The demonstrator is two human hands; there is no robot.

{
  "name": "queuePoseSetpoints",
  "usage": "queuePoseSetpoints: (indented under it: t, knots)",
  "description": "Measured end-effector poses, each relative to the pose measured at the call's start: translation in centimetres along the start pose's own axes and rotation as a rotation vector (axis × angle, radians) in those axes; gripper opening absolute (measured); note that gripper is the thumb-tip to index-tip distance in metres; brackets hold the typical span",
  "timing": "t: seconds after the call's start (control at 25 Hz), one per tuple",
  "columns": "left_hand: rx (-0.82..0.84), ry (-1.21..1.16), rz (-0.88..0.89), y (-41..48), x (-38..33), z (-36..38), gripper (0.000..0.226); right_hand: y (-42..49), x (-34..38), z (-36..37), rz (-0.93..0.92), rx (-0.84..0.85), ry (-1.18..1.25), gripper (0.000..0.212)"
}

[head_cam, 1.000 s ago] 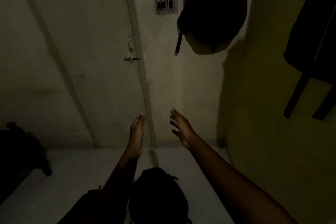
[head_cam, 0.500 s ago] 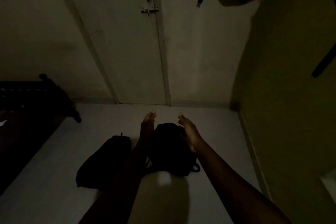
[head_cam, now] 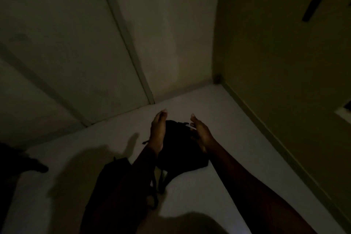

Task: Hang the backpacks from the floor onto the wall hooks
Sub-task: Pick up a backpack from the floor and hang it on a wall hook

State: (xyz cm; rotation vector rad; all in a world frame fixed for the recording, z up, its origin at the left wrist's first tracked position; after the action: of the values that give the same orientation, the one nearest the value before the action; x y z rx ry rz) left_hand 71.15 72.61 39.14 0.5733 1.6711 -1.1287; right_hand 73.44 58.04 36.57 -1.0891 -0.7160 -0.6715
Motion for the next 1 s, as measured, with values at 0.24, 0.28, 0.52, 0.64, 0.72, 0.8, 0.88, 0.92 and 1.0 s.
queuePoseSetpoints:
  t: [0.24, 0.28, 0.52, 0.64, 0.72, 0.8, 0.88, 0.92, 1.0]
  knots:
    - [0.222, 0.347, -0.054, 13.2, 15.3, 3.7, 0.040, 12.0, -14.3, -4.8, 0.121, -0.234, 0.161, 0.047]
    - [0.250, 0.378, -0.069, 15.3, 19.2, 4.5, 0.041, 14.7, -17.6, -6.3, 0.136, -0.272, 0.169, 0.047]
    - [0.348, 0.530, -0.103, 27.2, 43.0, 9.0, 0.040, 30.4, -39.7, -15.9, 0.213, -0.481, 0.194, 0.059]
    - [0.424, 0.584, -0.075, 31.0, 51.2, 11.5, 0.042, 38.6, -51.6, -21.2, 0.261, -0.598, 0.202, 0.133]
    - [0.430, 0.586, -0.093, 32.8, 54.6, 12.6, 0.044, 42.3, -54.6, -22.5, 0.237, -0.603, 0.246, 0.112]
    - [0.396, 0.568, -0.112, 33.6, 56.4, 12.9, 0.045, 42.2, -52.3, -21.5, 0.162, -0.615, 0.304, 0.062]
    - [0.369, 0.548, -0.137, 33.6, 56.6, 12.7, 0.045, 41.7, -50.8, -21.3, 0.135, -0.584, 0.331, 0.047]
    - [0.379, 0.531, -0.162, 33.1, 55.8, 12.9, 0.045, 41.0, -49.9, -21.3, 0.131, -0.563, 0.365, 0.045]
    - [0.404, 0.474, -0.177, 31.4, 52.9, 12.5, 0.045, 37.8, -46.6, -20.0, 0.113, -0.489, 0.347, 0.037]
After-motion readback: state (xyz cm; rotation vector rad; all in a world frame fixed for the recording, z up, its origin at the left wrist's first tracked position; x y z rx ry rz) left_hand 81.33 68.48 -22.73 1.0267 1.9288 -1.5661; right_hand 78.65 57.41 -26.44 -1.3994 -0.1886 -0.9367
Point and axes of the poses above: each hand's wrist, its own y-axis towards the middle knuckle, its own z-axis out of the palm, x = y × z, the point moved 7 cm from there along y, towards the middle knuckle, and after that the axes turned 3 degrees about -z, right-handed, at the moved point
